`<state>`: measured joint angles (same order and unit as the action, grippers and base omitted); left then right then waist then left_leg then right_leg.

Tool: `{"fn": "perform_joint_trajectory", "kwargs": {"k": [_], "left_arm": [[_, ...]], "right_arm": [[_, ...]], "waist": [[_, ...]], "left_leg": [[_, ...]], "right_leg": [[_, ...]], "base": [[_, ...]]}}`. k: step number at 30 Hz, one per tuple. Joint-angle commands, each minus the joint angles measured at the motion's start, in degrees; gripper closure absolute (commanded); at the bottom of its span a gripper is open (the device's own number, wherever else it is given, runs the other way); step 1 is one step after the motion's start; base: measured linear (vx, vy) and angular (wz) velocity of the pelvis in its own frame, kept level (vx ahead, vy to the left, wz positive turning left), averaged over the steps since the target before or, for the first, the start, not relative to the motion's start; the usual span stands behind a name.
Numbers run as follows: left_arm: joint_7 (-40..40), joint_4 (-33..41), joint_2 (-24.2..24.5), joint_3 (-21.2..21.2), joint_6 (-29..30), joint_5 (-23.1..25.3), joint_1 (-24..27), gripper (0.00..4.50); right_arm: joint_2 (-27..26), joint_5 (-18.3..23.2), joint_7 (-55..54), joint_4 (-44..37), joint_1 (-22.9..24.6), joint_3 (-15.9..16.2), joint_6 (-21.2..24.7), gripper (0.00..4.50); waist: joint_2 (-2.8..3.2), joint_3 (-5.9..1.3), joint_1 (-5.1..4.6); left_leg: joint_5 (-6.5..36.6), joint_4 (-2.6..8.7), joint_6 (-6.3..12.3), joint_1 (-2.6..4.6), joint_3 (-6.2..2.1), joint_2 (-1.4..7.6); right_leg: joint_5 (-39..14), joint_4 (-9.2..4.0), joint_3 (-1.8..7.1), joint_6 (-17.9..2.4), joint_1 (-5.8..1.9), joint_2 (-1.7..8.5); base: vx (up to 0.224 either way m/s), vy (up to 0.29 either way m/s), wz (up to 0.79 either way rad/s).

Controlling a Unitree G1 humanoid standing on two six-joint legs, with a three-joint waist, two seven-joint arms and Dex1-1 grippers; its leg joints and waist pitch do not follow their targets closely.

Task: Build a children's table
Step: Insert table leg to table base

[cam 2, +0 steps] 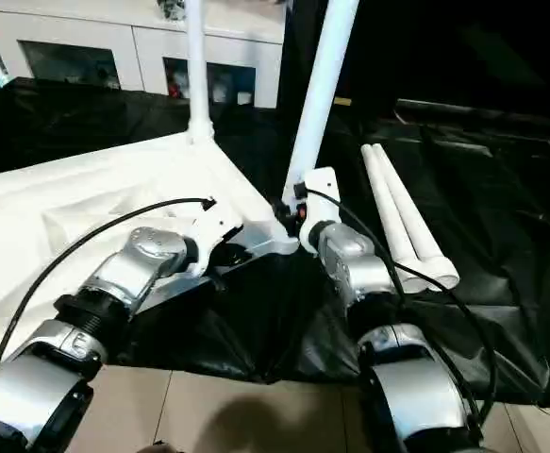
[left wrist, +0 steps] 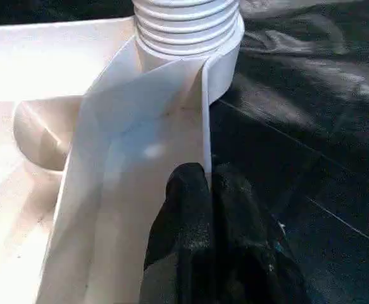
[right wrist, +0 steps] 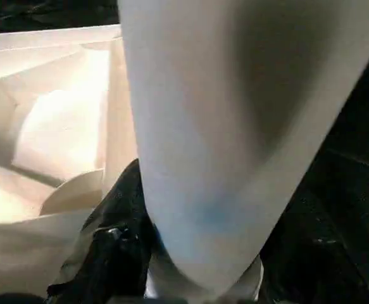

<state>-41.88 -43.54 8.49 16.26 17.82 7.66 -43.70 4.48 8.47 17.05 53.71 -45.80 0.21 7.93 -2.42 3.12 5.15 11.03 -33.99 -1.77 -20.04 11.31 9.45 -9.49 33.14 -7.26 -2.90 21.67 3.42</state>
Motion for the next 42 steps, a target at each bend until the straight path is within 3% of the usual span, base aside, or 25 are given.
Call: {"fn": "perform_joint_trajectory", "kwargs": {"k": [1, 6, 7, 9, 11, 12, 13, 15, 22, 30, 34, 42], "left_arm": [[0.05, 3.76, -1.50, 0.96, -1.06, -0.12, -2.27, 4.50], [-0.75, 4.28, -1.06, 1.29, -1.46, 0.01, -1.98, 4.50], [-0.98, 4.26, -0.96, 1.31, -1.65, -0.04, -1.97, 4.50], [-1.35, 4.38, -0.82, 1.24, -1.76, -0.17, -1.87, 4.50], [-2.32, 4.63, -0.54, 1.35, -2.20, -0.23, -1.66, 4.50], [-2.86, 4.83, -0.21, 1.44, -2.61, -0.26, -1.41, 4.50], [-2.92, 4.85, -0.17, 1.45, -2.66, -0.26, -1.38, 4.50], [-3.34, 5.00, 0.06, 1.55, -2.77, -0.29, -1.22, 4.50], [-6.87, 6.41, 2.15, 1.98, -4.23, -0.86, 0.03, 4.50], [-16.28, 7.98, 5.86, 2.30, -9.40, -3.25, 2.38, 4.50], [-22.71, 8.57, 7.83, 2.82, -11.74, -4.80, 3.49, 4.50], [-28.10, 7.56, 9.85, 3.62, -15.59, -5.00, 4.30, 4.50]], "right_arm": [[-2.24, -1.52, -0.67, 6.63, 2.53, 1.45, 3.29, 2.62], [-2.70, -1.88, 0.10, 8.14, 1.36, 0.90, 0.44, 2.62], [-2.75, -1.79, 0.57, 8.23, 1.03, 0.73, -0.11, 2.27], [-2.93, -0.78, 1.41, 8.54, 0.16, -0.27, -0.63, 2.03], [-3.01, -0.40, 2.70, 8.61, -0.52, -0.80, -1.42, 1.87], [-2.94, -0.23, 3.55, 8.27, -0.90, -0.98, -1.85, 1.87], [-2.93, -0.21, 3.65, 8.23, -0.94, -1.00, -1.89, 1.62], [-2.86, -0.21, 4.16, 8.09, -1.11, -1.08, -2.26, 1.62], [-1.24, -0.53, 11.36, 6.11, -1.08, -0.34, -3.24, 0.89], [4.41, -1.68, 27.94, -1.55, 3.63, 4.48, -3.17, 0.79], [8.39, -2.03, 37.26, -7.52, 7.45, 7.73, -2.86, 0.79], [13.11, -2.33, 44.44, -16.54, 12.63, 10.63, -1.07, 0.79]], "waist": [[0.91, -3.65, 0.21], [1.33, -3.32, -0.02], [1.29, -3.32, -0.04], [1.51, -3.33, -0.04], [1.32, -3.35, -0.10], [1.57, -3.39, -0.06], [1.50, -3.42, -0.03], [1.38, -3.60, 0.04], [1.68, -3.65, 0.17], [2.03, -3.55, 0.73], [1.79, -3.54, 1.56], [1.78, -3.56, 2.20]], "left_leg": [[12.77, 4.46, -0.71, 0.64, -2.71, 5.15], [15.69, 4.78, -1.34, 1.03, -2.87, 5.48], [16.52, 4.84, -1.66, 1.09, -2.91, 5.47], [16.97, 4.85, -1.86, 1.12, -2.93, 5.46], [16.78, 4.87, -1.66, 1.02, -2.90, 5.45], [16.38, 4.82, -1.56, 1.05, -2.87, 5.45], [15.96, 4.82, -1.55, 1.03, -2.84, 5.52], [12.97, 4.64, -0.76, 0.64, -2.60, 5.40], [9.95, 4.35, 1.07, 0.39, -2.41, 5.38], [9.36, 4.27, 2.14, 0.35, -2.26, 5.63], [9.21, 4.13, 2.61, 0.32, -2.13, 5.57], [8.68, 4.16, 2.93, 0.40, -2.20, 5.66]], "right_leg": [[-16.36, -4.15, 4.94, -9.24, -2.24, 7.97], [-19.87, -4.66, 4.88, -8.51, -1.81, 7.82], [-20.35, -4.72, 4.88, -8.35, -1.81, 7.78], [-20.20, -4.68, 4.96, -8.47, -1.80, 7.84], [-19.55, -4.58, 5.01, -8.73, -1.89, 7.84], [-19.03, -4.52, 5.03, -9.01, -1.87, 7.83], [-18.49, -4.54, 5.08, -9.21, -1.86, 7.92], [-14.53, -3.84, 5.07, -10.24, -2.16, 7.81], [-12.01, -3.49, 5.03, -11.20, -2.38, 7.80], [-11.18, -3.32, 4.85, -11.43, -2.36, 7.55], [-12.71, -3.50, 4.82, -10.46, -2.44, 7.47], [-14.10, -3.59, 4.80, -9.33, -2.23, 7.47]], "base": [[0.000, 0.000, 0.00], [0.000, 0.000, 0.00], [0.000, 0.000, 0.00], [0.000, 0.000, 0.00], [0.000, 0.000, 0.00], [0.000, 0.000, 0.00], [0.000, 0.000, 0.00], [0.000, 0.000, 0.00], [0.000, 0.000, 0.00], [0.000, 0.000, 0.00], [0.000, 0.000, 0.00], [0.000, 0.000, 0.00]]}}
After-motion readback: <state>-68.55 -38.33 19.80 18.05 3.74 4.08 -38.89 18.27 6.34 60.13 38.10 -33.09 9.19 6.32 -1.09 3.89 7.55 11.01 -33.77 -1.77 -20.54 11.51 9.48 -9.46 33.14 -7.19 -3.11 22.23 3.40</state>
